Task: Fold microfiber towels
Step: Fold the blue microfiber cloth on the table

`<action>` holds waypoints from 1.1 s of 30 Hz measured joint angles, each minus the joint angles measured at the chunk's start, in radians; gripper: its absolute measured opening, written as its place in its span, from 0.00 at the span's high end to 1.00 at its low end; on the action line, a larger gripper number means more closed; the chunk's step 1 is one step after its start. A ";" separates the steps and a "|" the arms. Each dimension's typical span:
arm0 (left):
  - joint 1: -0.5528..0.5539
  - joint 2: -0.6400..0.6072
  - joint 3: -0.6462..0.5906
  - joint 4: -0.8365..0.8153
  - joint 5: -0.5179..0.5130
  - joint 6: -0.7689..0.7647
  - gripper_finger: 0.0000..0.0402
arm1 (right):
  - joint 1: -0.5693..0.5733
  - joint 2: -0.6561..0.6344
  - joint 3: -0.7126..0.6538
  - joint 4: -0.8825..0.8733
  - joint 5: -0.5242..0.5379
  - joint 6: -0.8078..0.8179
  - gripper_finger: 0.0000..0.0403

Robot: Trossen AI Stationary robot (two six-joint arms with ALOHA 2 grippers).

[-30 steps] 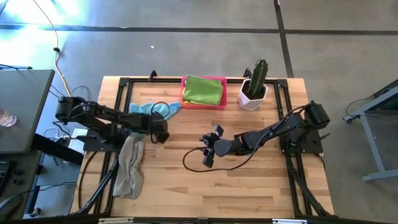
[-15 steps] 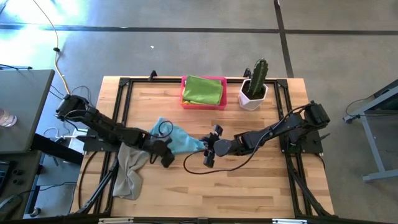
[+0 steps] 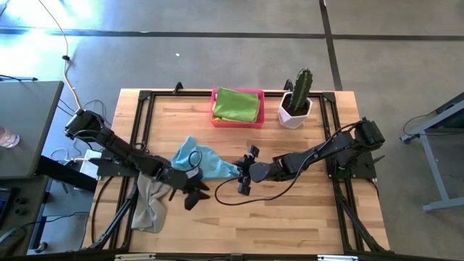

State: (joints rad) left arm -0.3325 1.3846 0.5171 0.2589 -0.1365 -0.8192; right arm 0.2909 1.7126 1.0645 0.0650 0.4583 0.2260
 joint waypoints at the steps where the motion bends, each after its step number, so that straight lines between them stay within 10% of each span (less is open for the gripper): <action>1: 0.004 0.000 0.000 0.000 -0.001 0.025 0.54 | 0.000 0.000 0.000 0.000 0.000 0.000 0.59; 20: 0.139 -0.001 0.001 0.003 -0.053 0.390 0.54 | -0.010 0.000 0.000 0.005 0.000 0.000 0.59; 33: 0.151 -0.003 0.002 0.306 -0.173 0.719 0.54 | -0.019 0.000 0.000 0.015 0.003 0.000 0.59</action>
State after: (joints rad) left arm -0.1814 1.3819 0.5186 0.5645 -0.3097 -0.1002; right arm 0.2722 1.7126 1.0645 0.0799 0.4617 0.2260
